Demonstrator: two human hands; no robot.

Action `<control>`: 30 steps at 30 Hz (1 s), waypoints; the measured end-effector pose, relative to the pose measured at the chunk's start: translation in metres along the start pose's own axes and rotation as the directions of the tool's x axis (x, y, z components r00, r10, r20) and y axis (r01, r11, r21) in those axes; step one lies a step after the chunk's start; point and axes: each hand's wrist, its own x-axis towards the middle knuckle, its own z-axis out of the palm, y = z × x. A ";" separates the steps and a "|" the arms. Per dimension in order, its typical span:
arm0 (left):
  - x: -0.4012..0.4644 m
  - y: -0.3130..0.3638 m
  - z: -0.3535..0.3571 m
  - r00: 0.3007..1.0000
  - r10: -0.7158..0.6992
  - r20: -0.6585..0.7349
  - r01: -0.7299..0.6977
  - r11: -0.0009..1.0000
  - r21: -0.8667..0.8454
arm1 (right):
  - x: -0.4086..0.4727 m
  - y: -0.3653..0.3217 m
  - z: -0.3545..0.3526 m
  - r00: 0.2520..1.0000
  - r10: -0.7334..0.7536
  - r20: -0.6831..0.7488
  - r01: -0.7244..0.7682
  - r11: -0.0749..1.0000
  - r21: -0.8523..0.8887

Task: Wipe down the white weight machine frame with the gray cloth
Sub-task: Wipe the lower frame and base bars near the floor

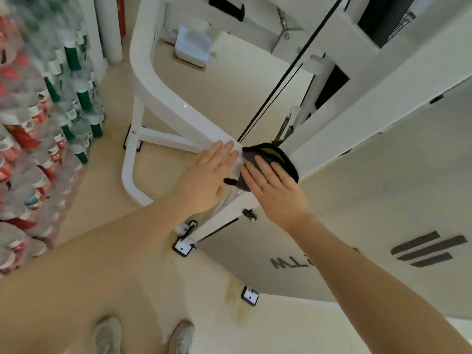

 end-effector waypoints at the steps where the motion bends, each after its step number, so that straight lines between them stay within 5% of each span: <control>1: -0.001 -0.003 0.004 1.000 0.020 -0.021 -0.020 1.000 -0.011 | 0.000 -0.007 0.006 1.000 0.014 -0.020 -0.014 1.000 0.021; 5: -0.002 -0.013 0.019 0.984 0.121 -0.128 -0.127 0.991 -0.038 | 0.005 -0.024 0.022 0.986 0.063 -0.153 -0.044 0.991 0.124; 9: -0.022 -0.022 0.056 0.987 0.070 -0.142 -0.086 0.990 -0.111 | 0.005 -0.043 0.037 0.958 -0.075 -0.276 0.140 0.964 0.225; 14: -0.051 -0.036 0.108 0.994 -0.098 0.050 0.107 0.968 -0.226 | 0.002 -0.077 0.052 0.968 -0.252 0.006 0.246 0.951 0.186; 21: -0.056 -0.047 0.174 0.962 -0.231 0.143 0.267 0.907 -0.327 | 0.035 -0.139 0.078 0.909 -0.305 0.284 0.323 0.946 -0.015; 30: -0.047 -0.087 0.333 0.879 -0.370 0.301 0.476 0.637 -0.606 | 0.044 -0.276 0.179 0.918 -0.334 0.213 0.323 0.942 0.087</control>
